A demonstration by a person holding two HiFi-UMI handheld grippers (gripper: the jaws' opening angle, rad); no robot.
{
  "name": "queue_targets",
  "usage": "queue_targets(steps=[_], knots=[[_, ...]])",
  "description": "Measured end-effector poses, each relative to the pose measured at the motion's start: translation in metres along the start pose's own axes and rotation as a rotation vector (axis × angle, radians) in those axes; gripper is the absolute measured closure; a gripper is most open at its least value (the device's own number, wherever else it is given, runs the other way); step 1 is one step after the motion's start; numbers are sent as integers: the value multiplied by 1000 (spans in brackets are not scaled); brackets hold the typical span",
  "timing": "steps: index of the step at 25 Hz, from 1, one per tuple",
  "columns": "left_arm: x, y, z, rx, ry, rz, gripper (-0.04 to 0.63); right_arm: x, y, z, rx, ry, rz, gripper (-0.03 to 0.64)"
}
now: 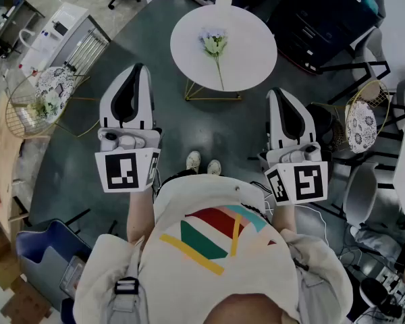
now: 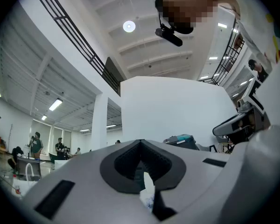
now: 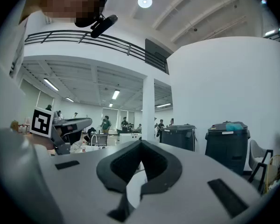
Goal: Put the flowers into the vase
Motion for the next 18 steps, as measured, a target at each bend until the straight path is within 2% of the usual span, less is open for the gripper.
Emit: queue_targets(steps=[4,14,18], knots=[[1,-3,-2,-5,-9,-7,589,4,0,5,-30,6,-2,609],[12,-5,6,41,-5,-5,589,6,10,14,-94,20,3,609],[18,4,8,55,-20,-21,589,6,13,18,-118,22,39,609]])
Point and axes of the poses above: the fingertips, and each gripper's own axes: x backward along the fingers, y to its left, z out of its underside, the point moved 4 cm from there along x, backward along the fingers, and after that the axes turned 2 degrees about -y, right-handed, at the moved point
